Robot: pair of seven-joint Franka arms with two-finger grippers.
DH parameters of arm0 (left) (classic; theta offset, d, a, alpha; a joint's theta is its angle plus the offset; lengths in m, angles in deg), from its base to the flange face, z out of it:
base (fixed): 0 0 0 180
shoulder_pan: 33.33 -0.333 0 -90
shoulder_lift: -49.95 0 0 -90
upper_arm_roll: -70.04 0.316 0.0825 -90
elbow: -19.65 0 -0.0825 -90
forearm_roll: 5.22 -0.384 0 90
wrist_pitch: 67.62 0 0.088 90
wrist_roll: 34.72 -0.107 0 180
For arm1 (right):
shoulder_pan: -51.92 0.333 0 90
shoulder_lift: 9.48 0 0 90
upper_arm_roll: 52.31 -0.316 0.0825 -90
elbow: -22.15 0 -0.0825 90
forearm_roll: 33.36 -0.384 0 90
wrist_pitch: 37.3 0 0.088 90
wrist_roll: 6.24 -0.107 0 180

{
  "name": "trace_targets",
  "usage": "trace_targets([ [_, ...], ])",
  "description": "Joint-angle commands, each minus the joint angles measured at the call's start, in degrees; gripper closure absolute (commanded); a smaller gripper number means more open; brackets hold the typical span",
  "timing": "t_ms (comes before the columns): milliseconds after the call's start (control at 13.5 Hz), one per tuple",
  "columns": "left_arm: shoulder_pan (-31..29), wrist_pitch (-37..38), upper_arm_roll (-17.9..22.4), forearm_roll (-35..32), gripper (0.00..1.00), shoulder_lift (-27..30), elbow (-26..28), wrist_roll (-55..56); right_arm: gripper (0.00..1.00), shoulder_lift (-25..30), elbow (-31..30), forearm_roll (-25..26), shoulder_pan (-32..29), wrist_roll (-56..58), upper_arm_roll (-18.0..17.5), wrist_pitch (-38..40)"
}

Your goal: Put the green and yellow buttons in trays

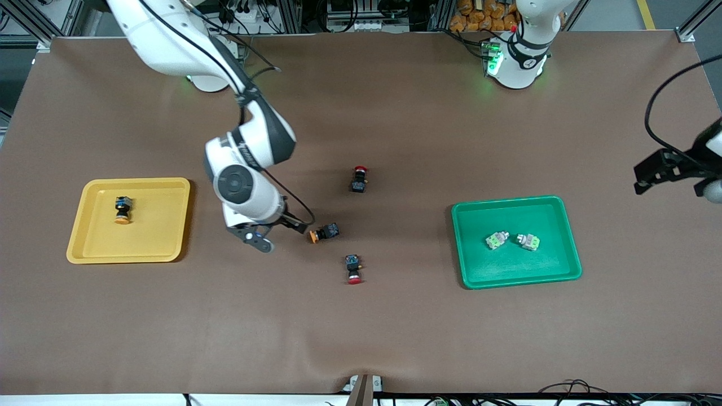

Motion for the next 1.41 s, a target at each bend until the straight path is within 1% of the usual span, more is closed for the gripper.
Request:
trace_targets([
  [0,2.13,-3.14,4.18,4.28,0.0,9.6,11.99,1.74,0.0,-5.48,6.62,0.05,3.06,-8.44,0.71,0.27],
  [74,8.68,-6.21,11.43,5.69,0.0,14.69,17.69,2.19,0.0,-5.92,6.71,-0.04,3.07,-9.6,0.71,-0.69],
  [148,16.14,-7.72,19.51,6.14,0.0,17.43,21.32,3.67,0.0,-6.36,6.72,-0.13,3.07,-10.91,0.71,-1.83],
  [223,21.18,-7.3,26.03,7.36,0.0,17.63,21.7,3.68,0.0,-6.8,6.72,-0.04,3.24,-12.58,0.71,-2.1],
  [297,24.1,-6.08,29.84,8.77,0.0,17.55,21.53,3.6,0.0,-8.03,7.5,0.05,4.2,-14.42,0.71,-3.06],
  [371,25.96,-5.8,31.18,8.87,0.0,17.37,21.18,4.47,0.0,-9.08,8.46,0.13,4.91,-17.49,0.71,-4.38],
  [445,26.76,-4.76,31.54,9.04,0.0,16.94,20.48,5.52,0.0,-9.88,8.82,0.57,4.74,-19.52,0.8,-4.83],
  [593,26.77,-2.21,31.28,11.4,0.0,16.15,19.68,11.21,0.0,-10.59,9.0,0.58,4.65,-19.8,0.89,-6.05],
  [742,26.77,-0.89,30.93,12.12,0.0,15.44,19.25,12.29,0.0,-10.94,9.0,0.75,5.0,-19.98,0.89,-6.41],
  [890,26.59,1.75,30.93,12.21,0.0,15.0,15.48,13.79,0.0,-11.29,8.74,0.75,4.91,-20.07,0.97,-8.15],
  [964,26.76,1.67,30.93,12.21,0.0,15.0,15.29,13.88,0.0,-11.55,8.91,0.23,4.91,-20.15,0.89,-8.95],
  [1038,26.85,1.58,30.58,12.12,0.0,14.91,15.37,13.97,0.05,-12.08,9.0,0.48,5.18,-20.16,0.97,-9.13],
  [1113,26.77,1.58,29.27,11.86,0.0,14.83,15.46,14.23,0.13,-12.17,8.83,0.83,5.35,-20.16,0.97,-9.66],
  [1187,26.77,1.67,28.91,11.6,0.0,14.74,15.46,14.32,0.32,-12.34,8.56,0.84,5.35,-20.16,0.97,-9.84],
  [1261,26.77,1.93,28.82,11.42,0.0,14.91,15.55,14.32,0.54,-12.78,8.65,0.84,5.35,-20.16,0.97,-9.84],
  [1335,26.68,2.11,28.82,11.42,0.0,15.26,15.55,14.23,0.66,-12.78,8.65,0.93,5.44,-20.16,0.97,-9.84],
])
